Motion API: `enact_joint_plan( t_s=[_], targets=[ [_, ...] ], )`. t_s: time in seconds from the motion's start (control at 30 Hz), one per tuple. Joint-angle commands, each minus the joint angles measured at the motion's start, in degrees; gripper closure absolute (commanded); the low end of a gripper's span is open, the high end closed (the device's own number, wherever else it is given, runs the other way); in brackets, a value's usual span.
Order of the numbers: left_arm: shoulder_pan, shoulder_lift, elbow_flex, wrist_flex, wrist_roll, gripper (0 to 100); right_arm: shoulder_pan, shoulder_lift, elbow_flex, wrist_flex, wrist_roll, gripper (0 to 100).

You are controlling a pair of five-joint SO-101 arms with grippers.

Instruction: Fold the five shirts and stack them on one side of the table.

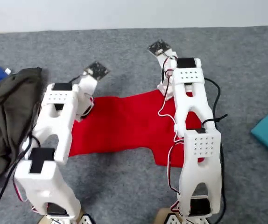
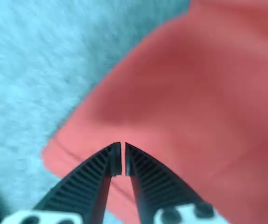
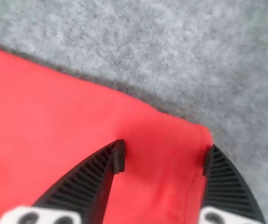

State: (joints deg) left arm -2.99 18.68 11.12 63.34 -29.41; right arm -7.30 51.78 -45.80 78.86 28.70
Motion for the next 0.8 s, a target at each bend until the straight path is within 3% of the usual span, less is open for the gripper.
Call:
enact_joint_plan(
  t_s=[0.0, 0.33, 0.57, 0.77],
  targets=[
    [-2.5, 4.5, -4.7, 3.6, 0.5, 98, 1.7, 1.4, -2.3, -2.3, -0.6, 72.2],
    [-7.3, 16.4, -24.4, 20.1, 0.5, 98, 5.6, 3.0, -2.4, -3.6, -0.4, 72.2],
    [-6.4, 16.5, -33.0, 25.5, 0.5, 98, 3.7, 2.8, -7.4, -2.8, -0.6, 72.2],
    [-6.8, 16.5, -44.6, 31.8, 0.5, 98, -0.6, 1.4, -17.3, 4.3, -0.6, 72.2]
  ],
)
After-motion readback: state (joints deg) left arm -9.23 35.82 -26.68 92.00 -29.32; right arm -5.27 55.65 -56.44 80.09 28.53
